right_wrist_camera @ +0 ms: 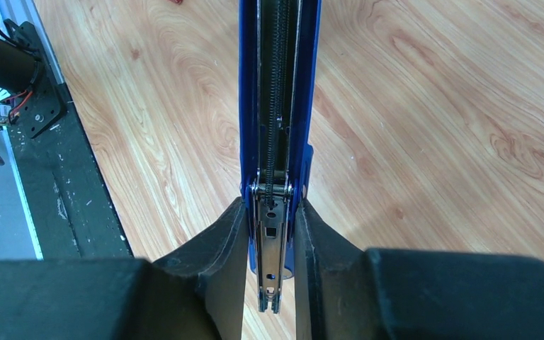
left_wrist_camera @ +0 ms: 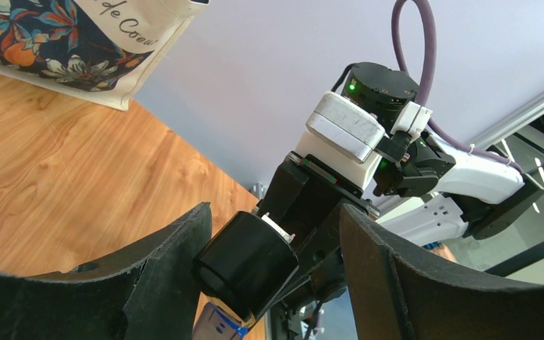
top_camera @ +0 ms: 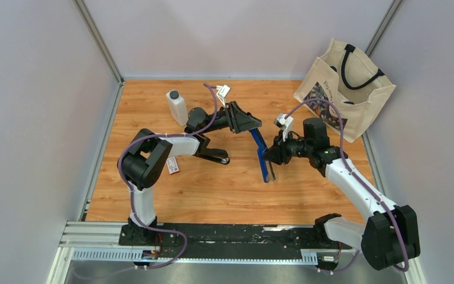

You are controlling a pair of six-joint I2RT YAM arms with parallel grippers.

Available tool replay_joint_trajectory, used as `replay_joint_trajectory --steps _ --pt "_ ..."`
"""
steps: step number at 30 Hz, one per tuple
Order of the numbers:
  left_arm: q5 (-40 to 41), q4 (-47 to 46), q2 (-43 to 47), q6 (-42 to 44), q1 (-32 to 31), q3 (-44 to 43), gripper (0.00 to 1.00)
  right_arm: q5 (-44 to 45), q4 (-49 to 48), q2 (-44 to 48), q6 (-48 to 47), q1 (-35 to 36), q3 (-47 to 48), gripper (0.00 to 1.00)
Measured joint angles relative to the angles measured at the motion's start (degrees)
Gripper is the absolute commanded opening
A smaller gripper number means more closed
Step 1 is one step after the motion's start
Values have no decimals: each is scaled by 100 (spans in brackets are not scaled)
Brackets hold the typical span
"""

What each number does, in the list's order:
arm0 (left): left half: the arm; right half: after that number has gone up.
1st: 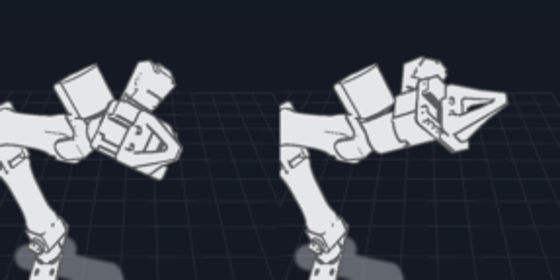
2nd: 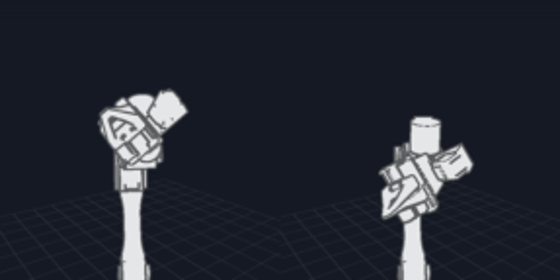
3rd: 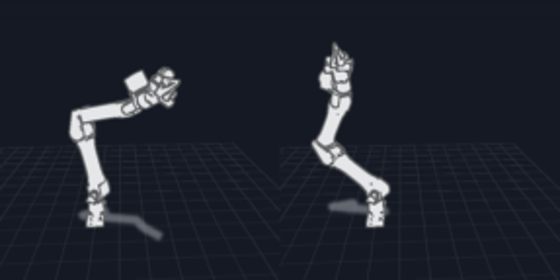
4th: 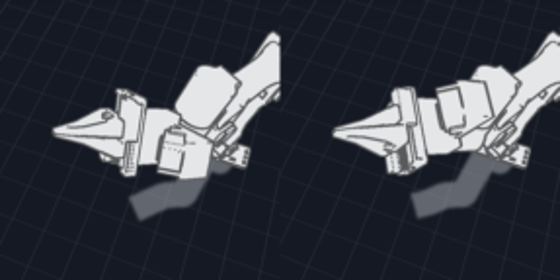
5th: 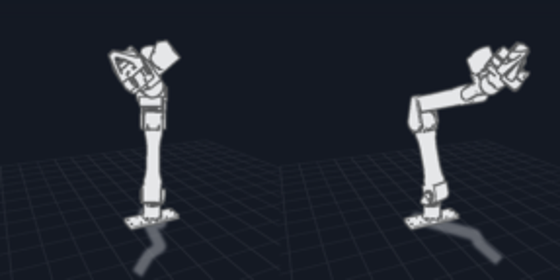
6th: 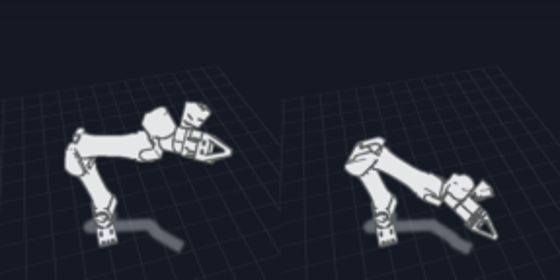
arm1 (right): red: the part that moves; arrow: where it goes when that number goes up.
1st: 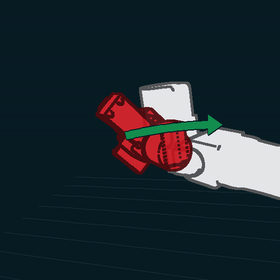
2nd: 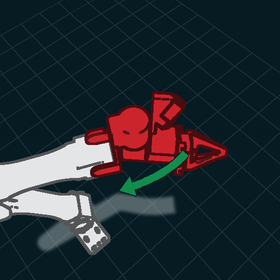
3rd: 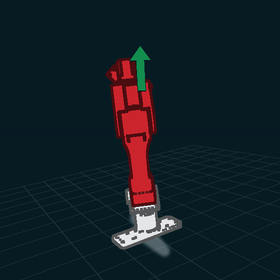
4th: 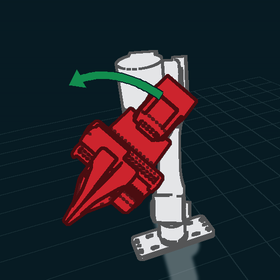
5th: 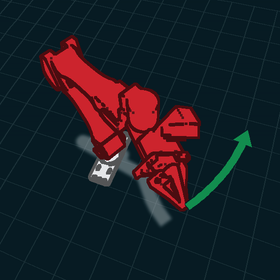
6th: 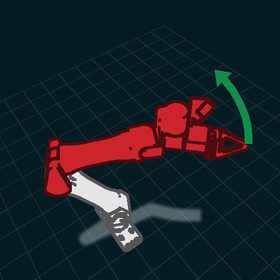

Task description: Load the staples into the stapler

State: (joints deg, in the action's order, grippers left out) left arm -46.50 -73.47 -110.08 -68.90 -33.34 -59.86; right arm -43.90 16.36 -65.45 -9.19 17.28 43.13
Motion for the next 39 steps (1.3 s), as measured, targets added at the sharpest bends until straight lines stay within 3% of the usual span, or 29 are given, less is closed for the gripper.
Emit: replay_joint_trajectory --steps 14,22,26,29,35,39 --pt "4 -7 0 66 612 -116 77 282 625 260 -369 -59 142 0" --pt "-15 63 293 221 1510 -184 78 1110 1272 -17 -424 -59 555 0" --pt "-50 599 883 656 1873 -57 78 1692 1565 -540 -358 -59 1073 0" --pt "-61 1513 1690 1410 2035 306 79 2107 1751 -955 -227 -55 1423 0" --pt "575 5578 3836 4527 2017 326 79 2839 2085 -1729 57 66 2015 0" --pt "1322 7372 4809 6168 2020 363 82 3171 2369 -2341 212 219 2483 0"
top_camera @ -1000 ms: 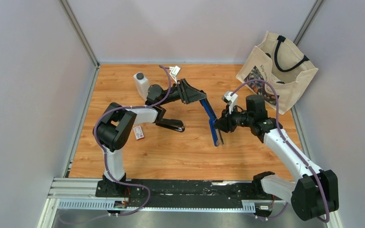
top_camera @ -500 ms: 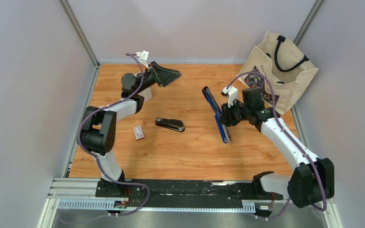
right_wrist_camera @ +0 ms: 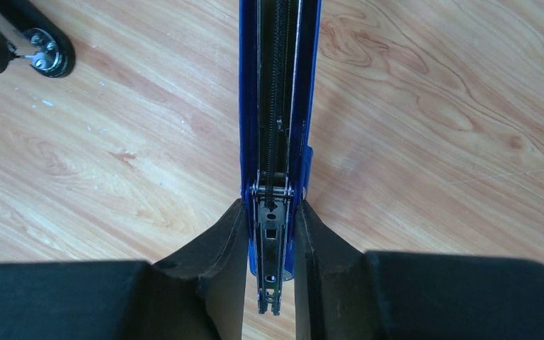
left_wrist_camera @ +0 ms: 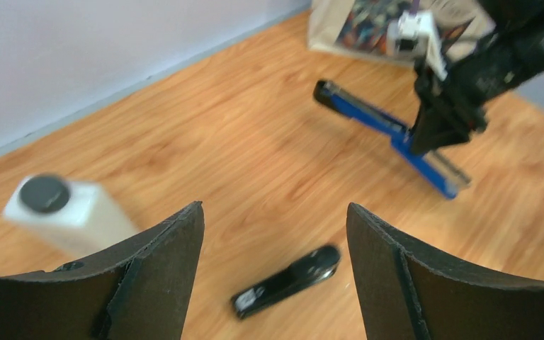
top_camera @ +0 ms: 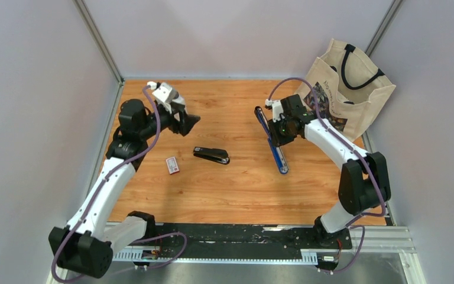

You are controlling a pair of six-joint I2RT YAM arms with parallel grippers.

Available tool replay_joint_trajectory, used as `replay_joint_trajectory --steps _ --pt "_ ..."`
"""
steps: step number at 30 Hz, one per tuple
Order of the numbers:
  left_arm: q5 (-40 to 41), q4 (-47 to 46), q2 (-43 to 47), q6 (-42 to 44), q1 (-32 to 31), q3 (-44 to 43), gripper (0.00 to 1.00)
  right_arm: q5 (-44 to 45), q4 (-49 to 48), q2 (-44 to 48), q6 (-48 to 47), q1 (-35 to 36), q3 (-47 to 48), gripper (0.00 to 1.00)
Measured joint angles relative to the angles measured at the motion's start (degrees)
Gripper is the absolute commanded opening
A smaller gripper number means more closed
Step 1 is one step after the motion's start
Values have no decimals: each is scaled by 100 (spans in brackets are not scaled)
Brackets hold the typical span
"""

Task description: Load the staples into the stapler

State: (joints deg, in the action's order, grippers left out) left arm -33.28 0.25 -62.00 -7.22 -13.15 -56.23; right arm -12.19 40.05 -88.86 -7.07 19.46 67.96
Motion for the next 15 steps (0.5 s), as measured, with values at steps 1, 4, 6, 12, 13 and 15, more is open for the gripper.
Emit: replay_joint_trajectory --steps 1,4,6,12,13,15 --pt "184 323 201 317 0 68 82 66 76 -164 24 42 122 0" --pt "570 1115 704 1060 0 367 83 229 267 -592 79 197 422 0" --pt "745 1517 883 1408 0 544 83 319 404 -831 107 332 553 0" --pt "940 2050 907 1838 0 636 82 557 717 -1276 125 682 708 0" --pt "938 2065 907 1858 0 636 82 588 748 -1329 125 741 715 0" --pt "916 2083 901 1893 0 636 83 654 791 -1434 122 772 721 0"
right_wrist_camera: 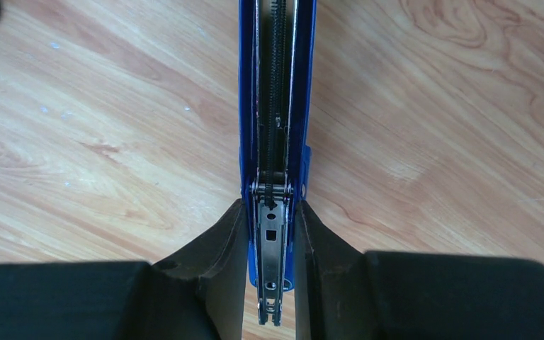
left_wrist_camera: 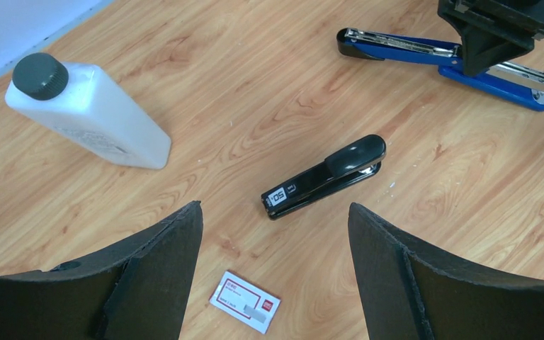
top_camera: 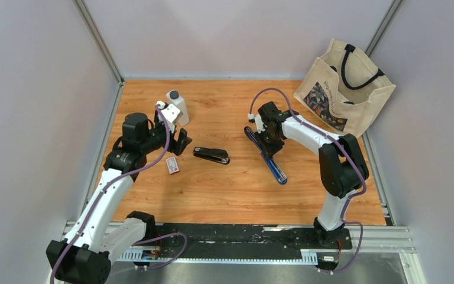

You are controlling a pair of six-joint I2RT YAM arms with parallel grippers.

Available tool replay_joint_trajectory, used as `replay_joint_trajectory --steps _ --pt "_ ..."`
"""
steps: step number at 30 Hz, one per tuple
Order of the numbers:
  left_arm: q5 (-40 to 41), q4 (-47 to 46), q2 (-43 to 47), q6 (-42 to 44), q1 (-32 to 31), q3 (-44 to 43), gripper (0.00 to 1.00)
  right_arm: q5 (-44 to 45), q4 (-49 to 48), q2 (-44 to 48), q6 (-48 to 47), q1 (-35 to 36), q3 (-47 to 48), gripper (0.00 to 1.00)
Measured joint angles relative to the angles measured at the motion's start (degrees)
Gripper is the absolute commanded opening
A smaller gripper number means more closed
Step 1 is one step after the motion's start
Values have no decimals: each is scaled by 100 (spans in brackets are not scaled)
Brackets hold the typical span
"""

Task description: Load the staples into the stapler

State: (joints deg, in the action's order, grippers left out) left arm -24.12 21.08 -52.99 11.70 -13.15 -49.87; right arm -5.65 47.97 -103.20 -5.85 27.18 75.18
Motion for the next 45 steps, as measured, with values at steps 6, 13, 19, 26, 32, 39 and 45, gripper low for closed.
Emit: replay_joint_trajectory --steps 6,13,19,26,32,39,45 --pt "-197 2 -94 59 0 0 82 251 107 -286 52 -26 57 0" --pt "-391 9 -197 63 0 2 82 319 256 -752 258 -37 577 0" --pt "-472 9 -201 66 0 52 83 363 313 -1036 372 -37 846 0" --pt "-608 7 -251 63 0 52 84 413 387 -1185 448 -37 1047 25" --pt "-723 20 -269 181 0 55 88 422 411 -1274 487 -37 1191 58" --pt "-1207 151 -538 883 0 -13 88 92 535 -931 251 -37 1228 70" --pt "-1574 695 -1665 2184 -278 -723 88 -382 544 179 -273 -76 1093 71"
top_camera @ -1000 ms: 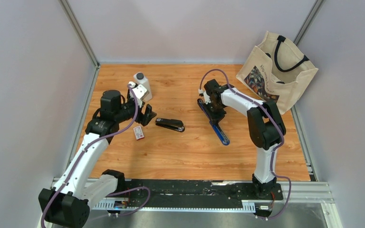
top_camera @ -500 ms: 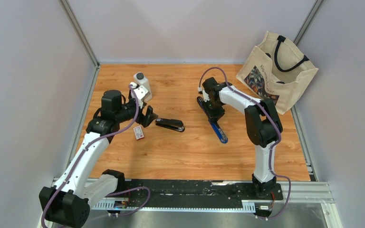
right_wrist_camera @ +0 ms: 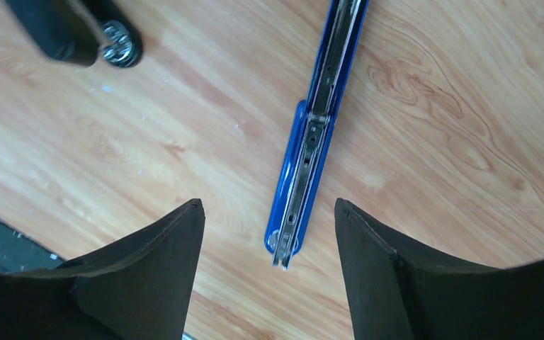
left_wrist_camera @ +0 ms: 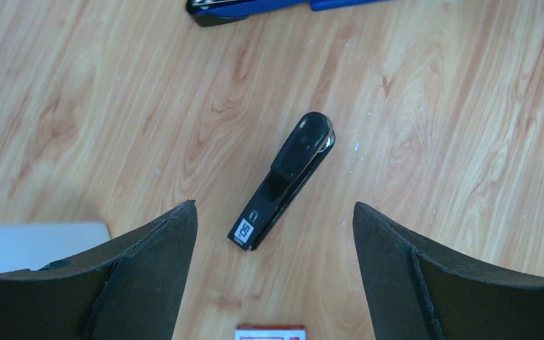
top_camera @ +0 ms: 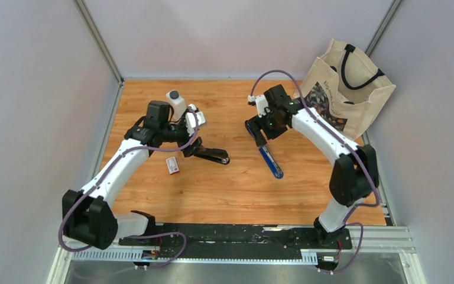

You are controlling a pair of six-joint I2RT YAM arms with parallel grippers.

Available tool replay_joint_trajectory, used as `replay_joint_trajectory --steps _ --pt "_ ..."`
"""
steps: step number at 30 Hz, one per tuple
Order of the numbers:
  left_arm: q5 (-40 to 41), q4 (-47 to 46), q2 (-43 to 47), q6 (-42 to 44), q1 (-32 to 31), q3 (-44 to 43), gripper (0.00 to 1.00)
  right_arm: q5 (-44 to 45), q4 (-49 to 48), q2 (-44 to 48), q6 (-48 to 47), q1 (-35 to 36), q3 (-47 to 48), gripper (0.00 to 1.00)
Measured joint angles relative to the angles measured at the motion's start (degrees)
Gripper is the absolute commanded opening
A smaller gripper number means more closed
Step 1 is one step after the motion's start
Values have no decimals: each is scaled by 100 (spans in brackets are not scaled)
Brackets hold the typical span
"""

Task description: Load the staples into the stapler

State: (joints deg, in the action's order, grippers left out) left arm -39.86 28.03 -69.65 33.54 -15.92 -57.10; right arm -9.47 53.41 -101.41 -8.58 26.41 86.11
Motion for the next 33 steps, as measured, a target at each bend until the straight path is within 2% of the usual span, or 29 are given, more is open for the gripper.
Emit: replay_joint_trajectory --steps 7,13,18,23,30,33 --pt "177 466 -1285 1351 -789 -557 87 -507 -195 1558 -481 -299 -977 72" --pt "651 608 -2361 1810 -1322 -1003 82 -966 -404 2299 -737 -675 -1725 72" --pt "979 750 -2822 2070 -1488 -1158 78 -1298 -520 2437 -813 -946 -1799 71" --pt "1263 754 -2964 2129 -1567 -1268 72 -1504 -592 2437 -870 -1027 -1875 70" --pt "1589 761 -3110 2243 -1749 -1386 69 -1637 -595 2437 -920 -1025 -1878 70" --pt "1665 798 -3178 2275 -1812 -1392 60 -1661 -597 2437 -931 -1025 -1878 70"
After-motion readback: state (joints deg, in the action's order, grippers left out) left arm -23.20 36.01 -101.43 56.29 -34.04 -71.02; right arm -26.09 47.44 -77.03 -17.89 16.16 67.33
